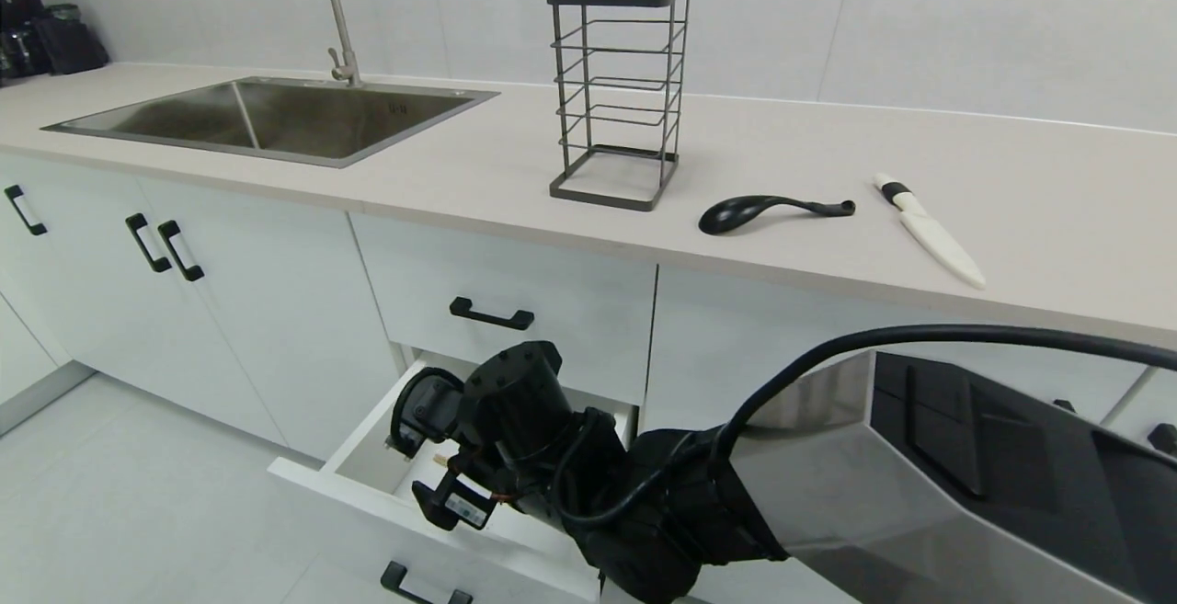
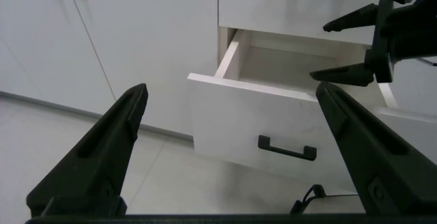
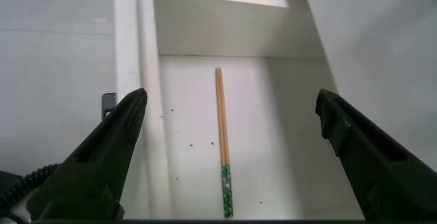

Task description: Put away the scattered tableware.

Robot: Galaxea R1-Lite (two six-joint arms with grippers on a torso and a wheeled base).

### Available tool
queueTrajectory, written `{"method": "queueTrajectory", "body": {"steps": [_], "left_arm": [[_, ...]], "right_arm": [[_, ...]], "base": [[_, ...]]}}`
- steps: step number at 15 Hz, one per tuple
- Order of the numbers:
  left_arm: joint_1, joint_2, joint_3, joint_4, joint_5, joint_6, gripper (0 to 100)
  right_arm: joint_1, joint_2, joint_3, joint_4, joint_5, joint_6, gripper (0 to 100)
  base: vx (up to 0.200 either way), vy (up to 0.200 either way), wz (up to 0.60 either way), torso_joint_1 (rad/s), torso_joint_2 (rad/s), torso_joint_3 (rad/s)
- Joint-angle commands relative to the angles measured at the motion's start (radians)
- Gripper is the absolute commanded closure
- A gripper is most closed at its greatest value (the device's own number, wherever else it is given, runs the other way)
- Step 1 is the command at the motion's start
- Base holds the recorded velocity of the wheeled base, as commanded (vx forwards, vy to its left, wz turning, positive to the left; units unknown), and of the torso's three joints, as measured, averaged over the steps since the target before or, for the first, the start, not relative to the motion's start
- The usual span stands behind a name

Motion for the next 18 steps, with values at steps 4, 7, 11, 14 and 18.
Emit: {"method": "queueTrajectory", "body": {"steps": [4, 7, 11, 14, 18], "left_arm": [[0.0, 0.0, 0.0, -0.002, 0.0, -0.001, 0], [0.0, 0.0, 0.0, -0.002, 0.0, 0.001, 0], [0.0, 0.0, 0.0, -0.002, 0.0, -0.001, 0], [0.0, 0.002, 0.0, -0.002, 0.0, -0.001, 0], [0.0, 0.002, -0.001, -0.002, 0.0, -0.001, 0]], "right_arm": [[0.016, -0.03, 0.032, 0.0, 0.001, 0.002, 0], [0.024, -0.036, 0.037, 0.0, 0.002, 0.002, 0], [0.024, -0.036, 0.037, 0.0, 0.002, 0.002, 0], [0.024, -0.035, 0.037, 0.001, 0.002, 0.002, 0], [0.022, -0.033, 0.038, 0.004, 0.002, 0.002, 0]], "base": [[0.0, 0.0, 0.0, 0.246, -0.52, -0.226], [0.0, 0.0, 0.0, 0.202, -0.47, -0.222], [0.0, 0.0, 0.0, 0.233, -0.5, -0.219], [0.0, 0.0, 0.0, 0.359, -0.49, -0.245], [0.0, 0.0, 0.0, 0.283, -0.52, -0.237]]}}
